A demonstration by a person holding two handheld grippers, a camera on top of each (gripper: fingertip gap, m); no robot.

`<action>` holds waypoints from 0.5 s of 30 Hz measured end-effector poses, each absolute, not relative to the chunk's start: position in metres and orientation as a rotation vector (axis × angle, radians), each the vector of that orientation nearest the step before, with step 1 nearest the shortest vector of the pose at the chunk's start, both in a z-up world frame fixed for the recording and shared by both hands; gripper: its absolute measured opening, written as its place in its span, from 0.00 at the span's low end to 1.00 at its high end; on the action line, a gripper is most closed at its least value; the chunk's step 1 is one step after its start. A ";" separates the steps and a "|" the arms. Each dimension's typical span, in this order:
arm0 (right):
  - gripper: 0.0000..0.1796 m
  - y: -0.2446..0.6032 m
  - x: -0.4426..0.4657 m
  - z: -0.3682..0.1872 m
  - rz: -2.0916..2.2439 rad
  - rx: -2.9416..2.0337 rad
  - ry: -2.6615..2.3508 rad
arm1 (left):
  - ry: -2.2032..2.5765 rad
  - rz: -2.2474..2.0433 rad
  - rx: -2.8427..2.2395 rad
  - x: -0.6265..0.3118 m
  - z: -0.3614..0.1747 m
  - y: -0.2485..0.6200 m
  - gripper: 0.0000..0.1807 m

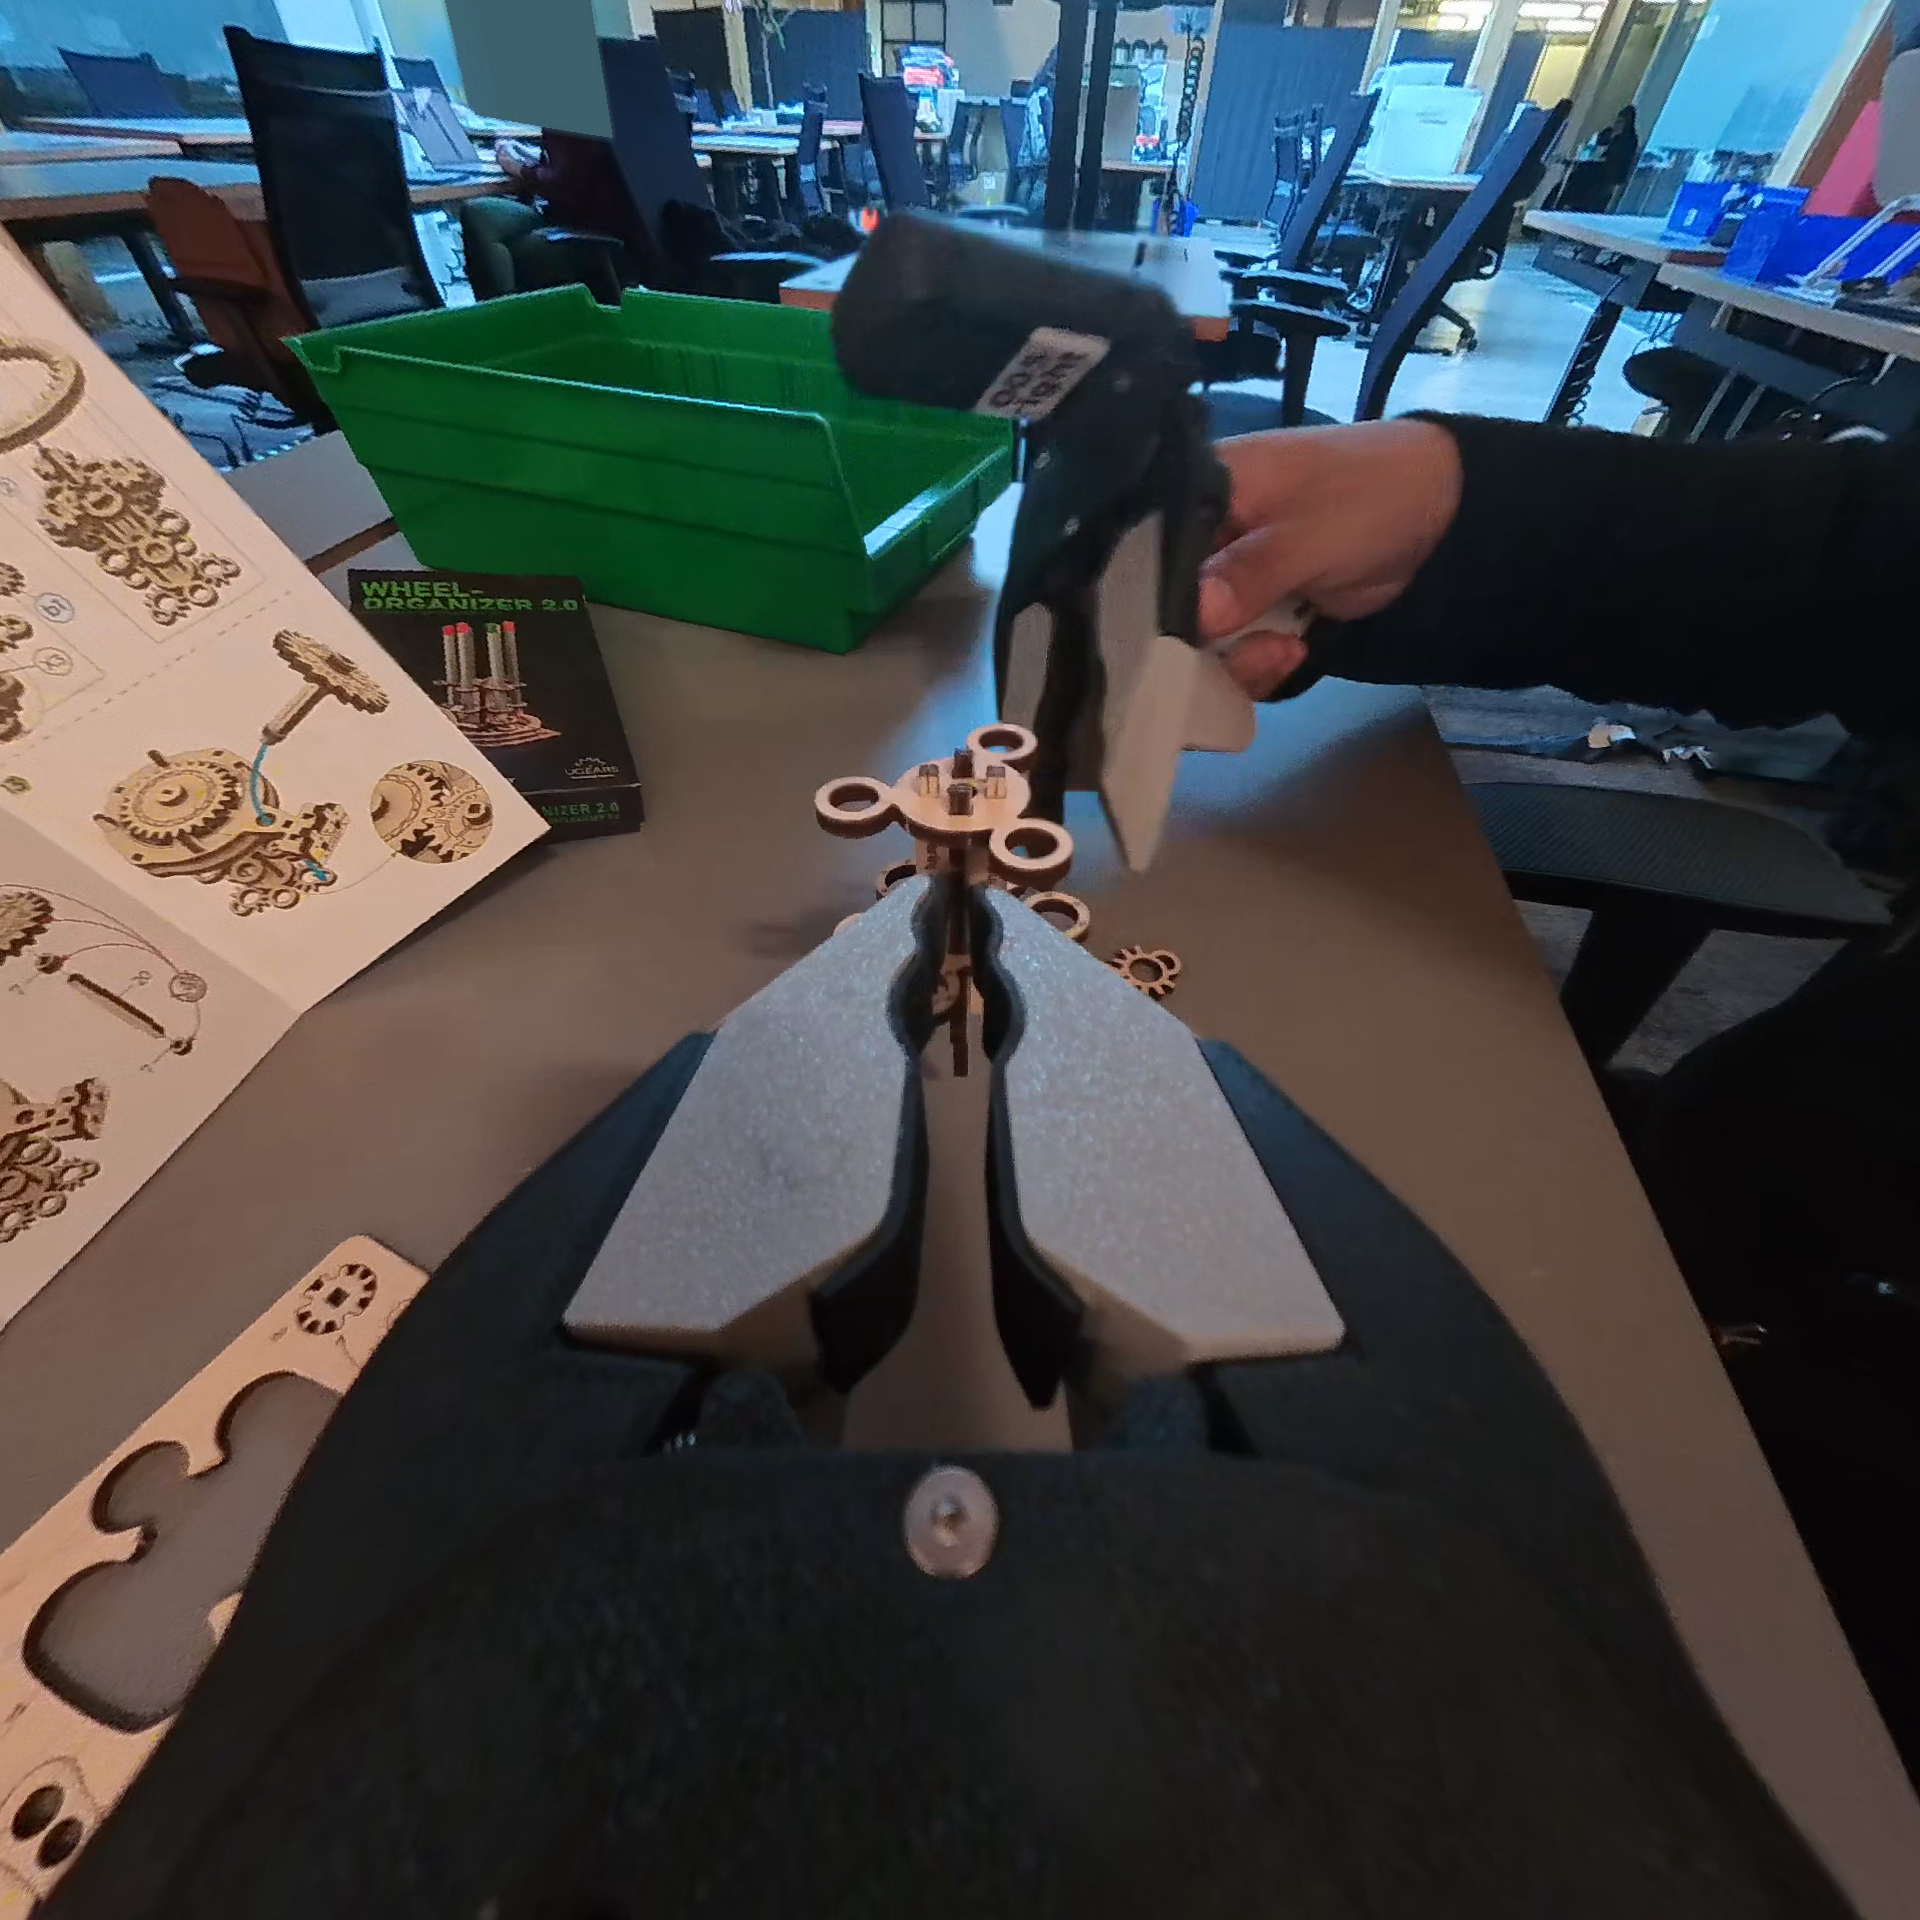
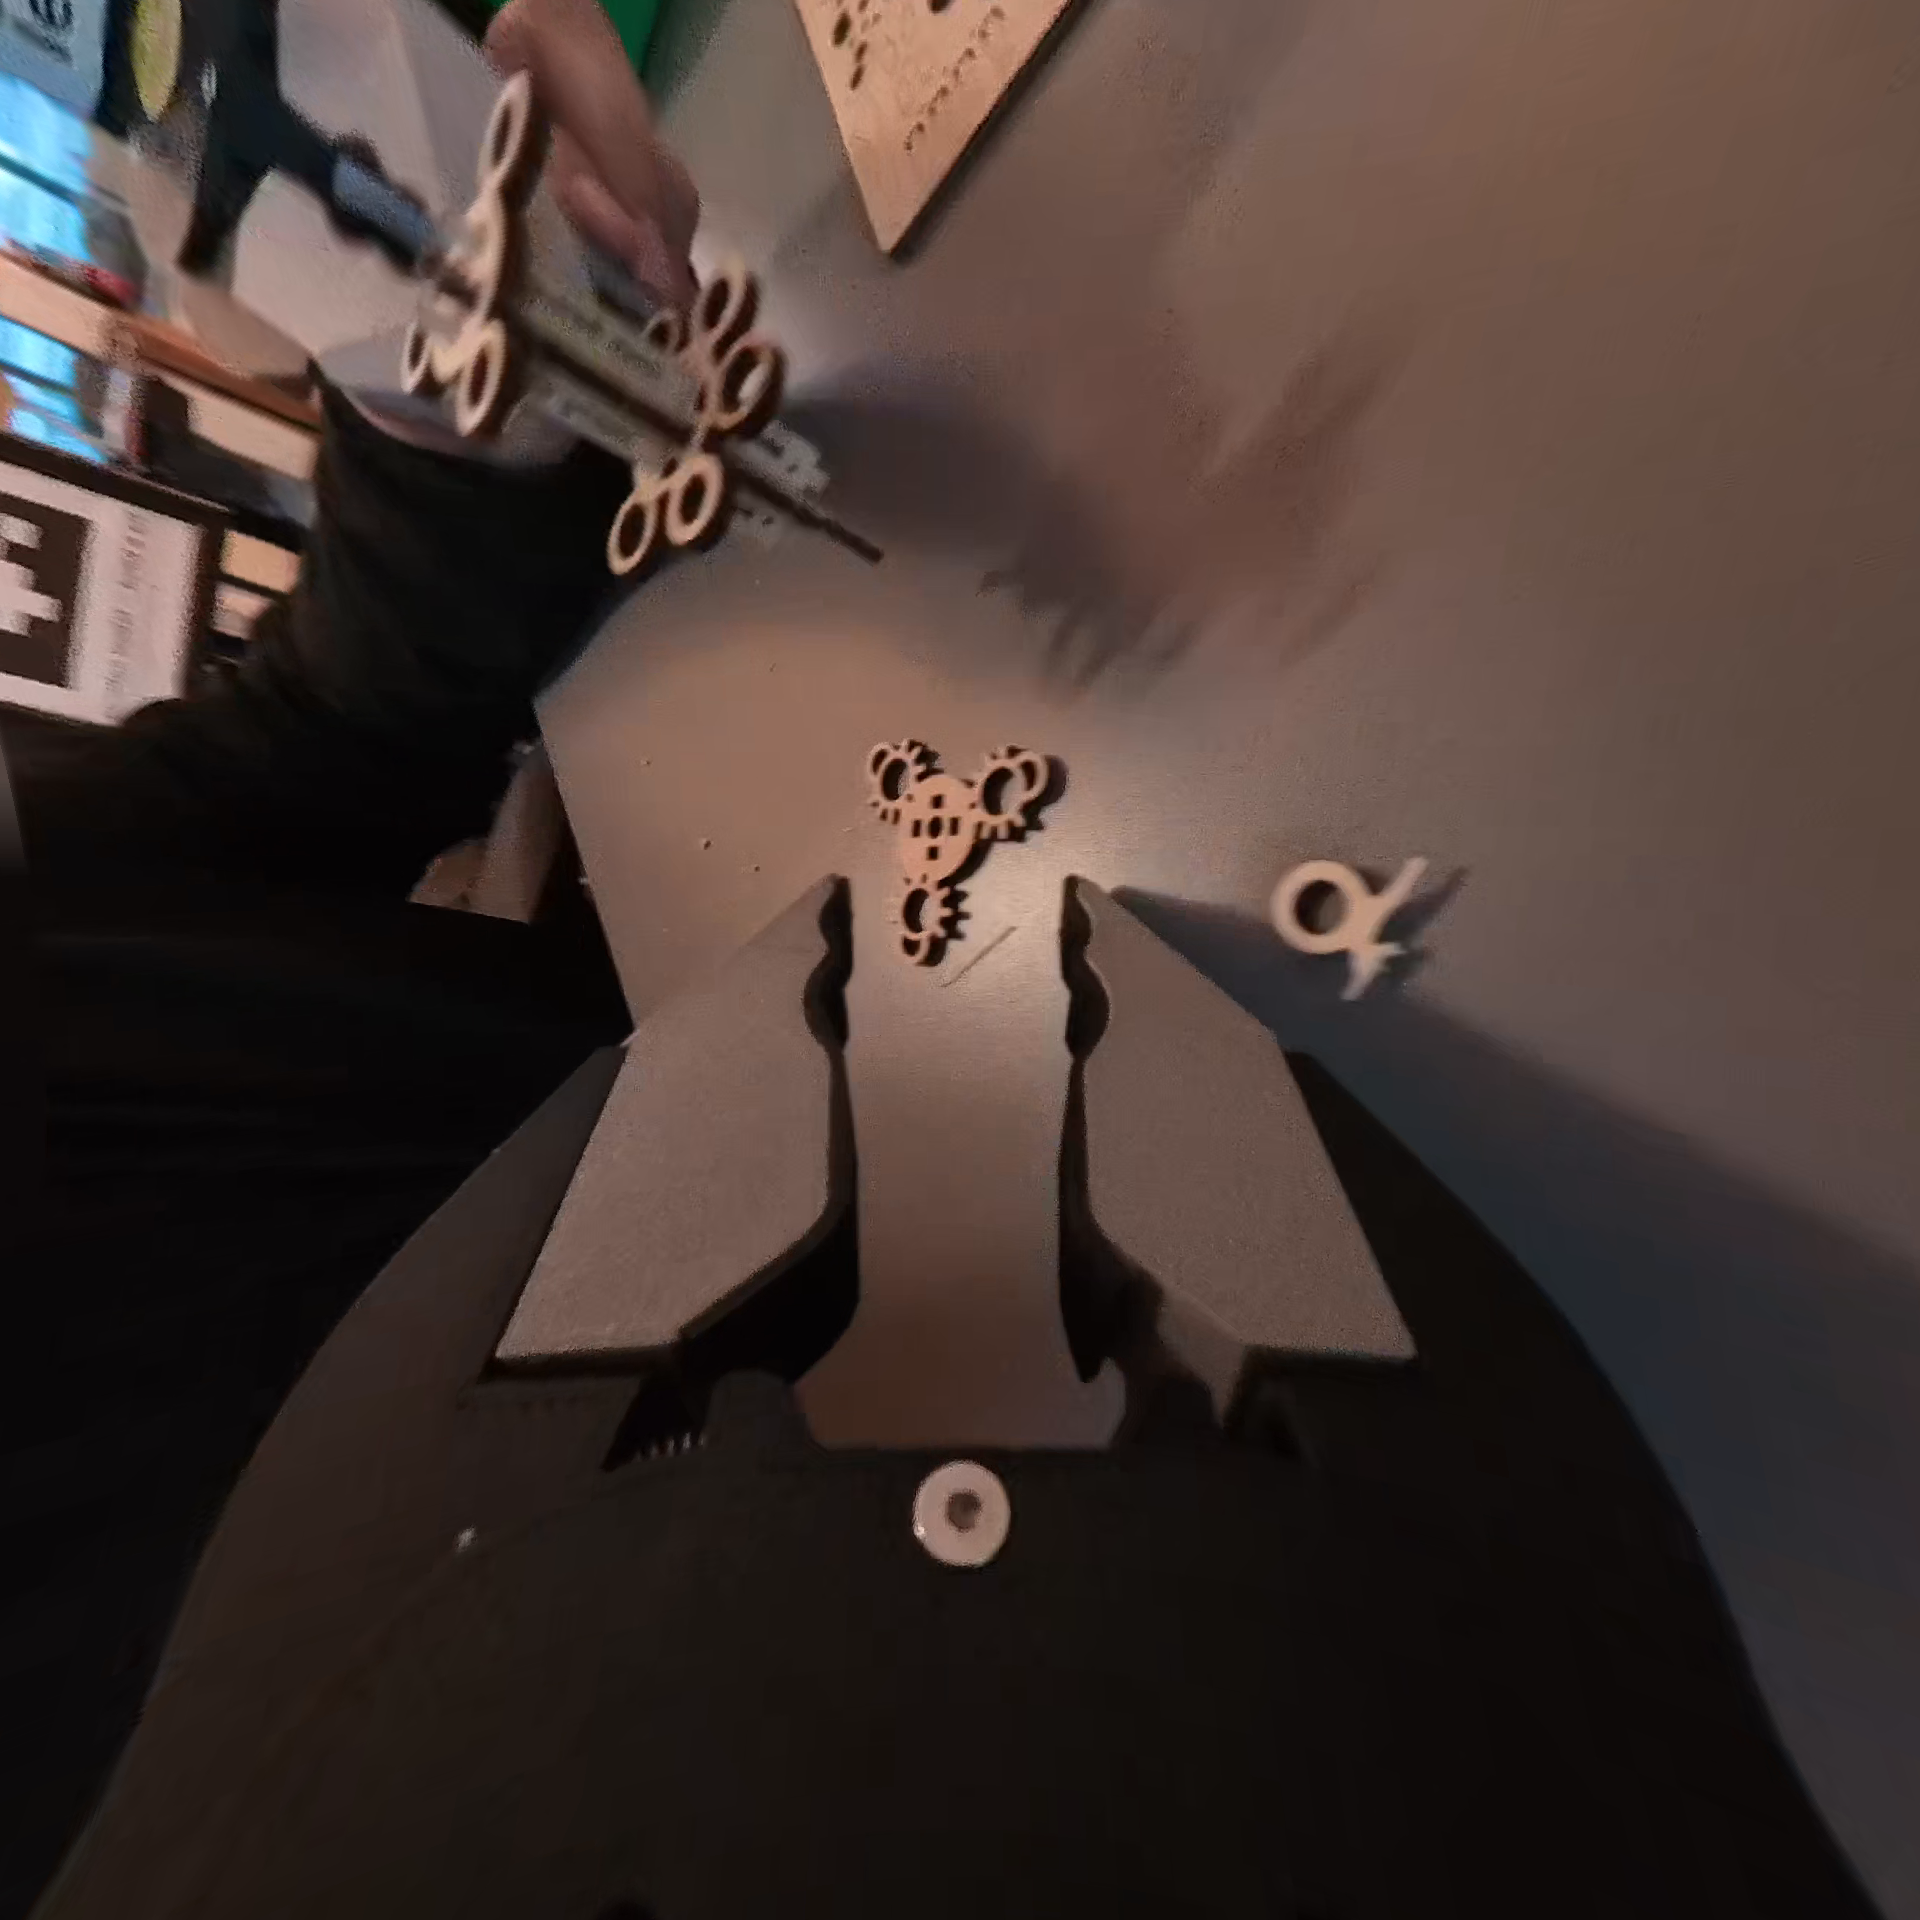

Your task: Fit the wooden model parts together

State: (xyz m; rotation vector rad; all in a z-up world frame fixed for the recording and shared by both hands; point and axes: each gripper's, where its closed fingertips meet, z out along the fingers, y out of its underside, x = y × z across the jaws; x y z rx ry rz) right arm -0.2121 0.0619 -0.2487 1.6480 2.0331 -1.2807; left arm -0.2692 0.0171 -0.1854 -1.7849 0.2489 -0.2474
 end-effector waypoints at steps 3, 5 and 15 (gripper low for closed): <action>0.23 0.041 -0.197 -0.251 -1.208 1.648 2.198 | 0.244 -0.250 -1.786 -0.270 -0.185 0.017 0.00; 0.22 0.038 -0.193 -0.261 -1.121 1.694 2.328 | 0.251 -0.251 -1.792 -0.268 -0.186 0.017 0.00; 0.17 0.034 -0.193 -0.264 -0.883 1.607 2.898 | 0.254 -0.234 -1.779 -0.268 -0.182 0.016 0.00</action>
